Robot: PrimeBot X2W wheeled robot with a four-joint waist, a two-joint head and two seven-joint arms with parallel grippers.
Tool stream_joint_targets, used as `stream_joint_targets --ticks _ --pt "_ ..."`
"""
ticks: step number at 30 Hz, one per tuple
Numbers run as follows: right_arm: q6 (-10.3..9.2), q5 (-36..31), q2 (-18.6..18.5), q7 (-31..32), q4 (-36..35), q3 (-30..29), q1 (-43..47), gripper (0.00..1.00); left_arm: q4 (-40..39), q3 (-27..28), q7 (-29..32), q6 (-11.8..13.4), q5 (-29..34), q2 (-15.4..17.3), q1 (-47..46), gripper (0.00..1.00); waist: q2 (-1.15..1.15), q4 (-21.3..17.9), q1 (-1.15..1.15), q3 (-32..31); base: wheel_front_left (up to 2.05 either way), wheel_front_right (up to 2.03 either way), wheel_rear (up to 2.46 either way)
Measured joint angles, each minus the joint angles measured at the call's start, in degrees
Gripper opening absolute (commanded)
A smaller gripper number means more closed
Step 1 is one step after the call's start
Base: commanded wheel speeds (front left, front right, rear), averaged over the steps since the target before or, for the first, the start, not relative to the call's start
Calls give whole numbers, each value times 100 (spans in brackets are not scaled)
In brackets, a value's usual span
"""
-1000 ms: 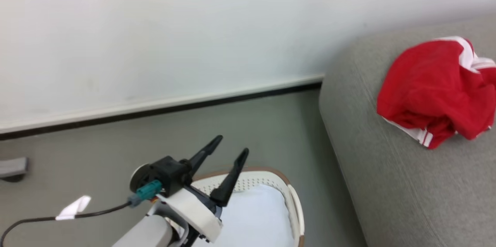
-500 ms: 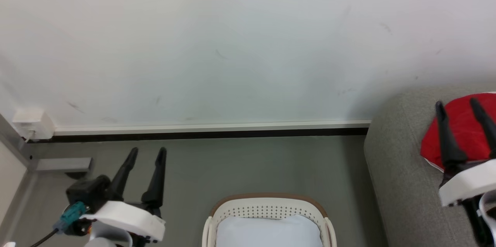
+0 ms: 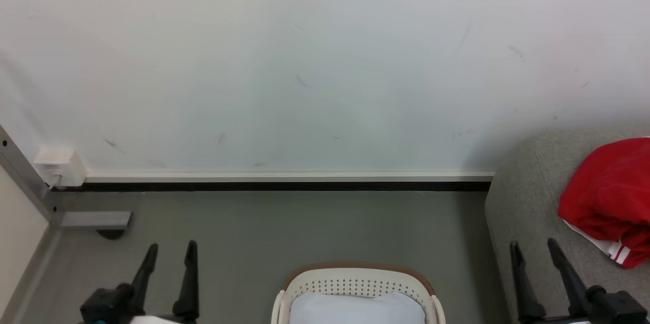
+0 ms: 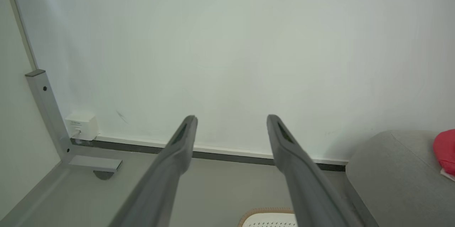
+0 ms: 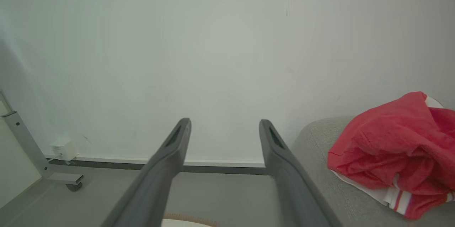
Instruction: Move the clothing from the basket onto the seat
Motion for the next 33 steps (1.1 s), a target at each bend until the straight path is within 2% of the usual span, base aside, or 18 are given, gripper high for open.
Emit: stream_joint_targets --ticks 5,10,25,26,33 --pt "0 85 27 -38 136 219 -10 100 122 388 0 -197 383 -296 191 100 0 -78 1 30 0 0 0" --pt "0 104 62 -43 298 297 -27 100 264 636 0 -353 633 -449 191 100 0 -147 1 90 0 0 0" --pt "0 118 105 -43 394 399 -166 100 367 810 0 -495 884 -599 136 100 0 -185 1 142 0 0 0" --pt "0 124 107 -43 396 401 -166 0 383 804 0 -497 889 -603 135 0 0 -183 1 141 0 0 0" --pt "1 360 113 44 560 410 9 0 643 827 124 -494 675 -680 251 0 0 -183 1 145 0 0 0"
